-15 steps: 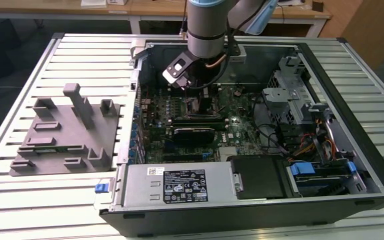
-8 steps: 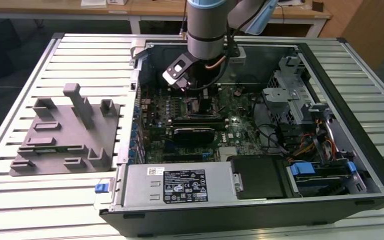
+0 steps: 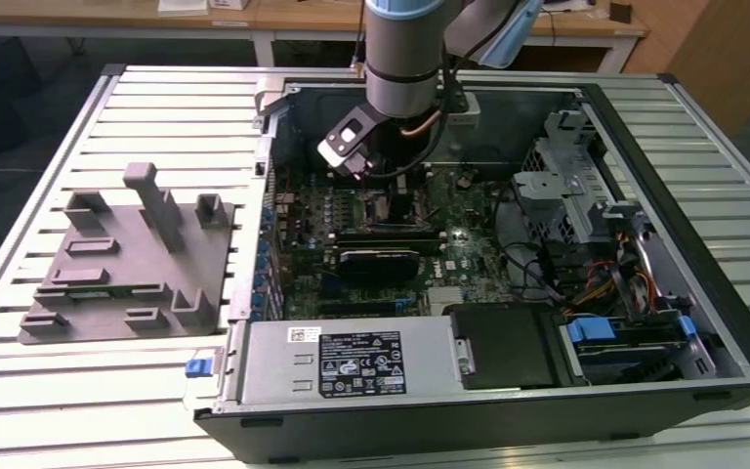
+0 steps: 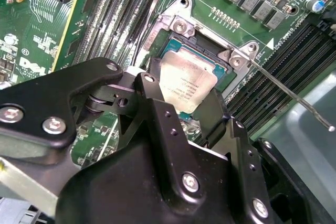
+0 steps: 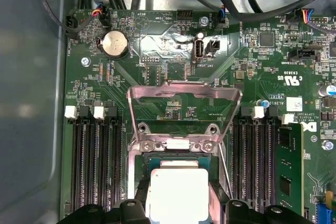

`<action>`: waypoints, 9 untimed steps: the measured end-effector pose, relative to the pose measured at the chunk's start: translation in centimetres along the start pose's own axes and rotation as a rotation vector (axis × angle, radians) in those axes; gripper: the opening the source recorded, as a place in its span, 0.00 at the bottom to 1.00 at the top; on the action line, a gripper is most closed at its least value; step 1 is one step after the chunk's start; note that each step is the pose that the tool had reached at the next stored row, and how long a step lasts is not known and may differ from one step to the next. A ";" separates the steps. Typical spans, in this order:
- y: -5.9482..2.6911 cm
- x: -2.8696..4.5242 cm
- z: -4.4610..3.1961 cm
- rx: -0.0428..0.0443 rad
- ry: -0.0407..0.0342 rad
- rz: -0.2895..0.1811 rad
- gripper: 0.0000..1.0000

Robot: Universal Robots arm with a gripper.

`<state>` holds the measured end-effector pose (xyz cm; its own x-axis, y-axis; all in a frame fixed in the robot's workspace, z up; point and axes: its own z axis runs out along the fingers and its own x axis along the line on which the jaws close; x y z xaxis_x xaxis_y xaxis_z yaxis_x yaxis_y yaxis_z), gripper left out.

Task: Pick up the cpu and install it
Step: 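Place the cpu into insertion slot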

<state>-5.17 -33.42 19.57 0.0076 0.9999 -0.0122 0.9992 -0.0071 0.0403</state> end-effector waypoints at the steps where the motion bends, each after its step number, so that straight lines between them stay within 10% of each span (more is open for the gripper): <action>1: 0.00 0.00 0.03 0.0002 -0.0002 0.000 0.53; 9: 0.01 0.00 0.16 0.0001 -0.0002 0.000 0.53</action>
<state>-5.15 -33.42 19.41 0.0075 0.9999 -0.0124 0.9992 -0.0070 0.0402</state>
